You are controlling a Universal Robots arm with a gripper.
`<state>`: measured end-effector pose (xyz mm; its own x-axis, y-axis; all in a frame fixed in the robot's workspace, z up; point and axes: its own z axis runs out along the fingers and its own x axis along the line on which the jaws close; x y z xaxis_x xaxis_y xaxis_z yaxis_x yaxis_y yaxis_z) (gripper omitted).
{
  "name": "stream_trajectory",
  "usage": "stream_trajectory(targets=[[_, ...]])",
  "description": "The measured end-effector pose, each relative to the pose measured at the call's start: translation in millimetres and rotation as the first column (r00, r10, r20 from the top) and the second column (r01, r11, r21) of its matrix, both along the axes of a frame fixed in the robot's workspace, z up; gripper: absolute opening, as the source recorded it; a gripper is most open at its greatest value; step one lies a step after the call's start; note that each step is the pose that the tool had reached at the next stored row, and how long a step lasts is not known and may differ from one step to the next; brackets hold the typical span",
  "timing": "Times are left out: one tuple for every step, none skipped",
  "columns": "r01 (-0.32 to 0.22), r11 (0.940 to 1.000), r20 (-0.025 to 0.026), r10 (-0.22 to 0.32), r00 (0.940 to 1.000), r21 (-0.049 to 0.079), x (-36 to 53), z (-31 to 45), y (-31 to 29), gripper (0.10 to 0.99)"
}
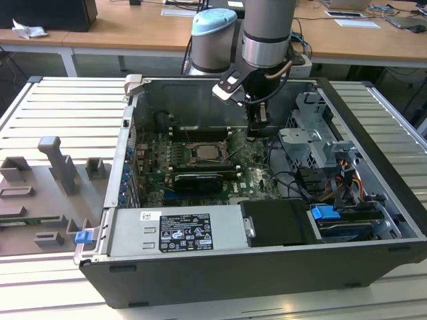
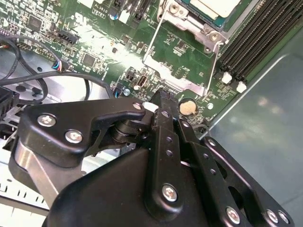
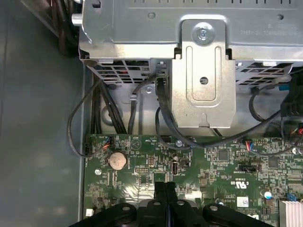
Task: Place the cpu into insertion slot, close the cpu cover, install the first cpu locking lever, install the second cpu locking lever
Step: 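Close the cpu cover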
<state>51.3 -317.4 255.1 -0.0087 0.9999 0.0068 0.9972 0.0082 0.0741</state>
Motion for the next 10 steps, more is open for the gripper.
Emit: stream_trajectory(targets=[[0.0,1.0,-0.0005,0.0,1.0,0.0,0.0,-1.3,0.0,0.106],[-0.001,1.0,-0.0036,0.001,1.0,0.0,0.1,-1.8,0.0,0.106],[-0.001,1.0,-0.0088,0.001,1.0,0.0,0.1,-2.1,0.0,0.106],[-0.001,1.0,-0.0111,0.001,0.9999,0.001,0.0,-2.2,-0.1,0.106],[-0.002,1.0,-0.0118,0.002,0.9999,0.001,-0.1,-2.3,0.0,0.106],[-0.002,1.0,-0.012,0.002,0.9999,0.002,-0.2,-2.4,0.0,0.106],[-0.002,1.0,-0.012,0.002,0.9999,0.003,-0.6,-2.5,0.0,0.106],[-0.002,1.0,-0.012,0.002,0.9999,0.003,-0.8,-2.5,0.0,0.106],[-0.002,1.0,-0.012,0.002,0.9999,0.003,-1.3,-2.4,0.0,0.106],[-0.002,1.0,-0.0121,0.002,0.9999,0.002,-2.4,-2.4,0.0,0.106]])
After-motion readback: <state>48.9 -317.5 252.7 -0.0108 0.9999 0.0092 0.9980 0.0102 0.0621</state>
